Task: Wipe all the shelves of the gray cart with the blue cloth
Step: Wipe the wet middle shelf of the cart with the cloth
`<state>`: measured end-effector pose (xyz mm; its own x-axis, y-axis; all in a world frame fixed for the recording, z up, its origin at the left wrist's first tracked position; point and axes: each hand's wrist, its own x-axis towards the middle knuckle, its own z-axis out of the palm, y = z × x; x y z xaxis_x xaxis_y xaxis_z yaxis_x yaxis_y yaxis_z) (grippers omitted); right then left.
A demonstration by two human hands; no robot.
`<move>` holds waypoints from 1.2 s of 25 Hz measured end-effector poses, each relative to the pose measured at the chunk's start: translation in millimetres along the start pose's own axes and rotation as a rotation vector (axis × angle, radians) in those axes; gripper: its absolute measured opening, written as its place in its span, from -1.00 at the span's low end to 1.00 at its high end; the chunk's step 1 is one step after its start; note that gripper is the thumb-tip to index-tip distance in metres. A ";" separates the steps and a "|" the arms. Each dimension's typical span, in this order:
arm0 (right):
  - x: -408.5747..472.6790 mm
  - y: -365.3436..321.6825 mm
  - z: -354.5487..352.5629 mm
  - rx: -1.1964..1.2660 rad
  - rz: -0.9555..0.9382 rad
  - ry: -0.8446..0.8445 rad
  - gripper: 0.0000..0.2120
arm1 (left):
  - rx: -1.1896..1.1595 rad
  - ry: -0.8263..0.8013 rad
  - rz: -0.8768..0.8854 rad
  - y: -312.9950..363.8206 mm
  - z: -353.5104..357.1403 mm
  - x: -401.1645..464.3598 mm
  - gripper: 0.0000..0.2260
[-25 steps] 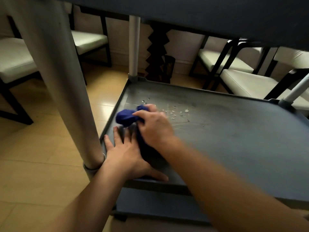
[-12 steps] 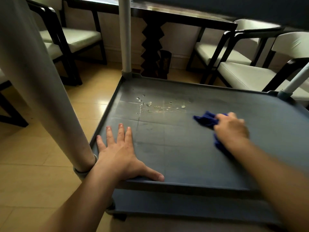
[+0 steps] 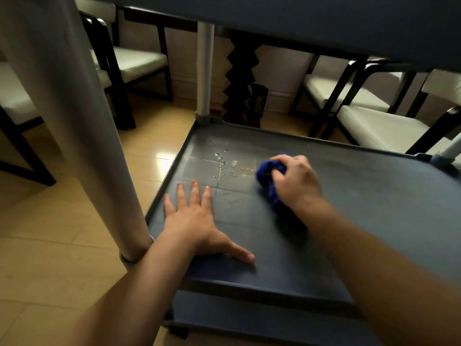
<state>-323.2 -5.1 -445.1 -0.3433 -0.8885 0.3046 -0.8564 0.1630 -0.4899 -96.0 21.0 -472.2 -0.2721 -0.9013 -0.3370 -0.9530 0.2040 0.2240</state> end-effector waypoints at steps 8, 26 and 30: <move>35.2 -135.2 114.1 -0.247 -0.373 -0.238 -0.69 | -0.016 0.049 0.012 -6.9 9.9 11.5 0.68; 82.9 -13.6 39.5 -0.064 -0.031 -0.007 -0.71 | 0.005 0.033 -0.010 0.5 8.3 2.4 0.70; 75.7 -129.3 109.5 -0.063 -0.284 -0.176 -0.71 | 0.014 0.042 -0.009 -2.6 10.4 4.7 0.66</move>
<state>-196.2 -140.5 -448.1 -0.0206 -0.9619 0.2727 -0.9324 -0.0800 -0.3524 -96.2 20.2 -483.9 -0.2579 -0.9183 -0.3004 -0.9573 0.2008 0.2081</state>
